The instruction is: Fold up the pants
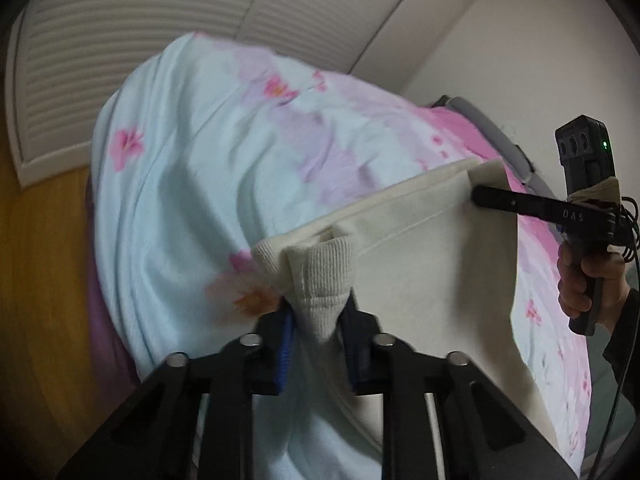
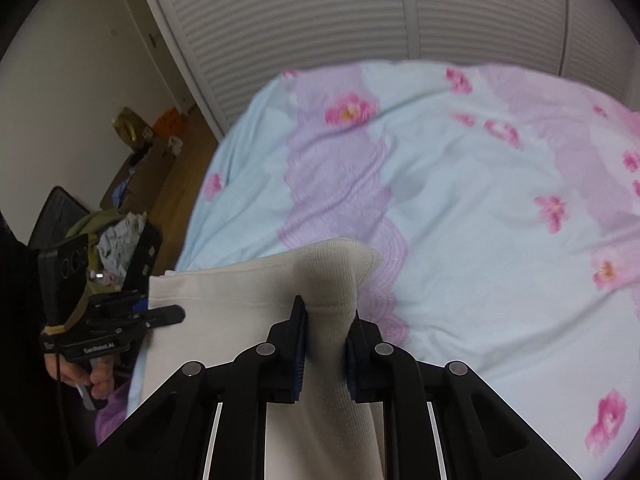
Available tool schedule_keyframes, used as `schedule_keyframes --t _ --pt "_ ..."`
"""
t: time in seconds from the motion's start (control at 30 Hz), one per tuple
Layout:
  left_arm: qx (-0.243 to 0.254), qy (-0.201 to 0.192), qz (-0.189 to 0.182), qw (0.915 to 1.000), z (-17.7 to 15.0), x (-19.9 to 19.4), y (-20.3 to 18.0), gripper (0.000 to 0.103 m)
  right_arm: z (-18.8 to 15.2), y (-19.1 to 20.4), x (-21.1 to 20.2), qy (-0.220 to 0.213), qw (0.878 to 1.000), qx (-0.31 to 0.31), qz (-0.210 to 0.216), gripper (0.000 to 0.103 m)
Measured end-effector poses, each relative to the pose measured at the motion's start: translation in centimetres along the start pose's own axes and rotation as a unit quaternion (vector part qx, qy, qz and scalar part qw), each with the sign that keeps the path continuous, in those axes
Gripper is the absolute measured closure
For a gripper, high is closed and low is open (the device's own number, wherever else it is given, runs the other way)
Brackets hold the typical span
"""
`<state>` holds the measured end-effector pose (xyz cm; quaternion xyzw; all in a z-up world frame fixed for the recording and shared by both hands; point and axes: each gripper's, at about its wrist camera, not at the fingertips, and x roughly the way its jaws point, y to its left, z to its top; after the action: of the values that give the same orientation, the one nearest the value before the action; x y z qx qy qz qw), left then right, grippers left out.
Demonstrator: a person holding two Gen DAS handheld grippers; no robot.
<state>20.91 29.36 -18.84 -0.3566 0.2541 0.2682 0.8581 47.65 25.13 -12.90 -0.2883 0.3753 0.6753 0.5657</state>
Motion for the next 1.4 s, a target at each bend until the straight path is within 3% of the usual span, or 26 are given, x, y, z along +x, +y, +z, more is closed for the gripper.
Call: schedule_keyframes --t 0.3,0.47,0.7,0.9,1.07,1.2,1.4 --pt "0.09 -0.078 -0.021 0.9927 0.3 -5.4 -4.6 0.09 -1.8 2.9 -6.8 -0.057 0.998 -0.005 -0.026 0.087" --pt "0.147 -0.119 -0.06 0.9802 -0.6 -9.5 -9.8 0.09 -4.7 3.7 -11.9 -0.095 0.994 0.008 -0.051 0.087" --pt "0.216 -0.122 -0.133 0.9595 -5.3 -13.9 -17.9 0.09 -12.2 5.6 -20.7 -0.139 0.986 0.02 -0.084 0.087" --pt "0.295 -0.092 -0.198 0.9304 -13.9 -16.2 -25.2 0.09 -22.1 6.7 -27.6 -0.153 0.981 0.046 -0.11 0.087" --pt "0.377 -0.047 -0.241 0.8932 -22.5 -16.2 -29.5 0.09 -32.0 7.0 -30.8 -0.168 0.974 0.064 -0.137 0.087" --pt "0.428 0.004 -0.247 0.8694 -27.8 -14.7 -30.8 0.09 -39.1 7.1 -30.5 -0.169 0.971 0.08 -0.147 0.087" --pt "0.464 0.066 -0.243 0.8493 -31.4 -13.1 -30.8 0.089 -47.1 7.1 -27.4 -0.123 0.972 0.108 -0.169 0.085"
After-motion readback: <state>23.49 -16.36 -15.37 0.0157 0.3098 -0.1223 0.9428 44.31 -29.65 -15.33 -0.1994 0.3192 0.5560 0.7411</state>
